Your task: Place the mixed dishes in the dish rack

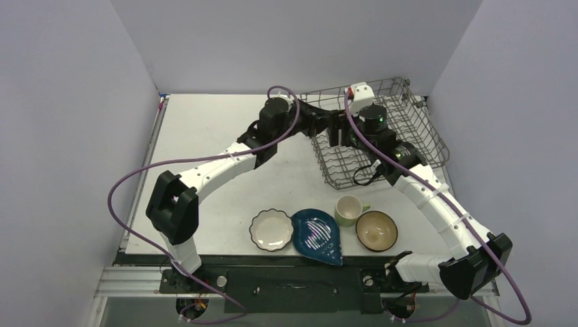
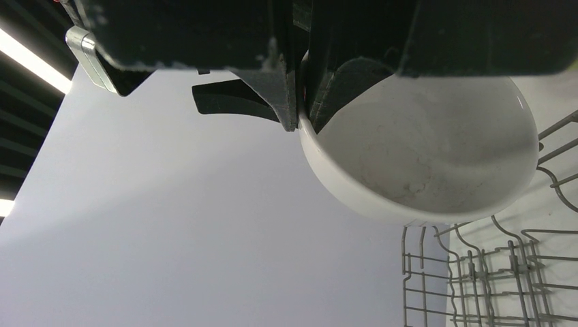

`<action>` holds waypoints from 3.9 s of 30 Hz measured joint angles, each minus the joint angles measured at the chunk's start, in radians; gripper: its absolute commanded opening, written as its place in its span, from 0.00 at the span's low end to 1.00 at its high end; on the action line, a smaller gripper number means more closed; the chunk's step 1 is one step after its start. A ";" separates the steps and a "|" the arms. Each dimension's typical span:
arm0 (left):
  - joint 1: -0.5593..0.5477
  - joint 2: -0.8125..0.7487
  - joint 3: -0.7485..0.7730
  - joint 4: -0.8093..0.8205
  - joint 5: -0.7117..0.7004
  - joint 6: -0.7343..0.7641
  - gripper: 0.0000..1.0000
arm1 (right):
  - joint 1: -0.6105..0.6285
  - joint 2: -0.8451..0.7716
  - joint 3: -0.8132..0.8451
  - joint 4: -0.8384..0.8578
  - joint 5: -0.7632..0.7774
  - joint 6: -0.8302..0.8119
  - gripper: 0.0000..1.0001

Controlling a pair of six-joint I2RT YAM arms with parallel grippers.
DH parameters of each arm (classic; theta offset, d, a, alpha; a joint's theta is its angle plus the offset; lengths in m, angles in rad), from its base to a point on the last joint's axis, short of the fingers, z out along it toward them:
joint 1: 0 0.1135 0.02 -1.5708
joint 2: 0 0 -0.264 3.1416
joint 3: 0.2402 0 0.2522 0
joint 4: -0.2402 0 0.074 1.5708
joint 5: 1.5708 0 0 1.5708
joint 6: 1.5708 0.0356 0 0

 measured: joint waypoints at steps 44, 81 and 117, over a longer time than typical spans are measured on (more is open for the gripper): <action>0.335 -0.214 -0.156 -0.182 -0.011 0.352 0.96 | -0.135 0.270 0.195 -0.002 0.238 0.061 0.00; 0.521 -0.935 -0.480 -0.878 0.145 1.213 0.96 | -0.077 1.180 0.964 -0.160 0.631 -0.526 0.00; 0.521 -0.933 -0.554 -0.875 0.163 1.213 0.96 | -0.037 1.268 1.005 -0.068 0.549 -0.593 0.24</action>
